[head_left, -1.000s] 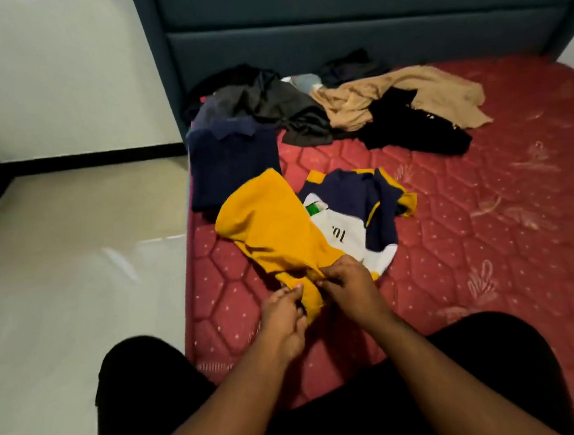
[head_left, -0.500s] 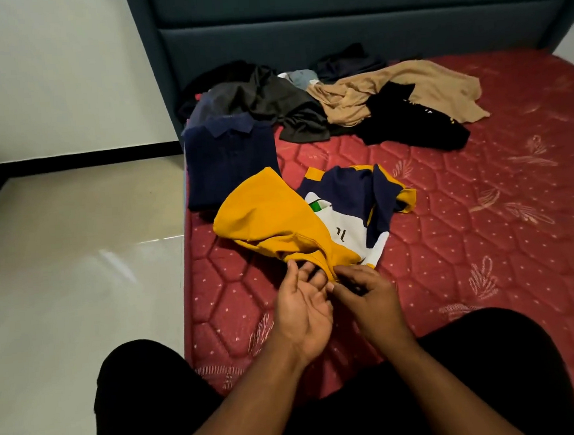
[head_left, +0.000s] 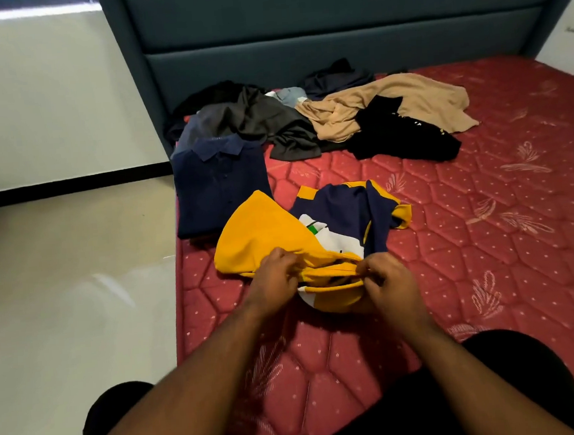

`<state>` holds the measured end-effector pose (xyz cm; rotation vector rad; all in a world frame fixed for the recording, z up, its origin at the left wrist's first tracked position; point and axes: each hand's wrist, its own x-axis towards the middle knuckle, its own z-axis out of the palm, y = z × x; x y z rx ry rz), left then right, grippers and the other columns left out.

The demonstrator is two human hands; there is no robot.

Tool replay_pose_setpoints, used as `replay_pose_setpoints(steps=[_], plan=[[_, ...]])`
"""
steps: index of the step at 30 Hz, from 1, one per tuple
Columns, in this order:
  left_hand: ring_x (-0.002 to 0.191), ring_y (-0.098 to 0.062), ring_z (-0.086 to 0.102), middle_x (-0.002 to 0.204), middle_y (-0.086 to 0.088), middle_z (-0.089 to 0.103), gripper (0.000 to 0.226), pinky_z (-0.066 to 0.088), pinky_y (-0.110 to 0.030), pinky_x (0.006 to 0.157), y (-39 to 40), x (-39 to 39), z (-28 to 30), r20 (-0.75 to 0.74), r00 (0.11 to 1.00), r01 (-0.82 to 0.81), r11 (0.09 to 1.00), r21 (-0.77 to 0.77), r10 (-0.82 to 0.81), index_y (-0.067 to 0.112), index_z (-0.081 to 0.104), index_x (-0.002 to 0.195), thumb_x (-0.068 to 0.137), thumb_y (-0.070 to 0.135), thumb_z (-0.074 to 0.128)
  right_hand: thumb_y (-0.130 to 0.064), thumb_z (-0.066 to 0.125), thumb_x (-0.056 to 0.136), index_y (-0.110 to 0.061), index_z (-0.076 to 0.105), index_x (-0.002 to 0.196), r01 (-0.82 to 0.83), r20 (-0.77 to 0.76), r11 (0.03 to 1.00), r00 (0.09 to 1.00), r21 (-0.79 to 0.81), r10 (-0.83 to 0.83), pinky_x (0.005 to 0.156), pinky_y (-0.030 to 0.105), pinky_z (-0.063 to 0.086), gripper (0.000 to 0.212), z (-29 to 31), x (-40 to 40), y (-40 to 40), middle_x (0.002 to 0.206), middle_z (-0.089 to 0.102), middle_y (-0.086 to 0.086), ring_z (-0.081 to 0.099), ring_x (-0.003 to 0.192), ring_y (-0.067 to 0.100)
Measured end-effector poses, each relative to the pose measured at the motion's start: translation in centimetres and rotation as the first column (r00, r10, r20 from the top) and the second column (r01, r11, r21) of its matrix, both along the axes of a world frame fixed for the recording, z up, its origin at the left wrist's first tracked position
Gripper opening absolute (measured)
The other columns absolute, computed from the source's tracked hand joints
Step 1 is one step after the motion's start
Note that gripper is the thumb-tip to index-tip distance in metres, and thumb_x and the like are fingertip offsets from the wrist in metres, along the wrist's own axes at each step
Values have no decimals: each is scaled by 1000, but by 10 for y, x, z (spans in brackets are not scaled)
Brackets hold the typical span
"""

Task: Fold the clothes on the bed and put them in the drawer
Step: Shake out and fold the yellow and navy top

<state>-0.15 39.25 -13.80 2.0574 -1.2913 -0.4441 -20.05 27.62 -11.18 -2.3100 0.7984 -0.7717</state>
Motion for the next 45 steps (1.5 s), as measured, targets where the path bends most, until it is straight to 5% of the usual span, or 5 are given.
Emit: replay_pose_setpoints(steps=[8, 17, 27, 34, 45], plan=[[150, -26, 3, 162, 0, 6, 81, 6, -64, 113, -12, 78, -34, 447, 889, -102, 906, 411, -103, 43, 9, 152, 91, 34, 61, 9, 64, 63, -4, 71, 91, 15, -284, 999, 958, -36, -25, 79, 36, 49, 32, -38, 8, -48, 90, 68, 14, 63, 85, 34], [107, -36, 58, 115, -15, 63, 37, 44, -42, 93, 6, 124, -17, 211, 958, -220, 970, 104, 194, 12, 62, 117, 82, 13, 50, -24, 59, 77, -10, 73, 91, 47, -508, 983, 860, 180, 52, 61, 26, 26, 25, -44, 25, -58, 90, 68, 9, 53, 76, 19], [73, -33, 58, 82, -11, 64, 41, 48, -39, 61, 31, 172, 266, 899, 413, 153, 984, 90, -146, 12, 70, 90, 71, 46, 82, -6, 69, 73, -8, 75, 85, -77, -332, 982, 943, -171, 16, 62, 27, 29, 13, 117, 53, -108, 84, 66, 13, 62, 82, 31], [95, -36, 58, 91, -16, 69, 25, 41, -36, 75, 79, 136, 459, 842, 482, -76, 969, -235, 242, 19, 77, 98, 77, 33, 79, 16, 57, 77, -15, 66, 83, -53, 321, 959, 946, 279, -41, 60, 24, 48, 32, 270, 91, -67, 80, 65, 3, 60, 72, 16], [101, -29, 63, 105, -7, 72, 24, 50, -37, 85, 112, 39, 616, 896, 296, -135, 943, -303, 330, 21, 76, 100, 77, 16, 75, -5, 64, 81, -13, 67, 78, 142, -202, 987, 967, -80, -155, 66, 34, 58, 9, 371, 89, -20, 78, 65, 6, 64, 73, 19]])
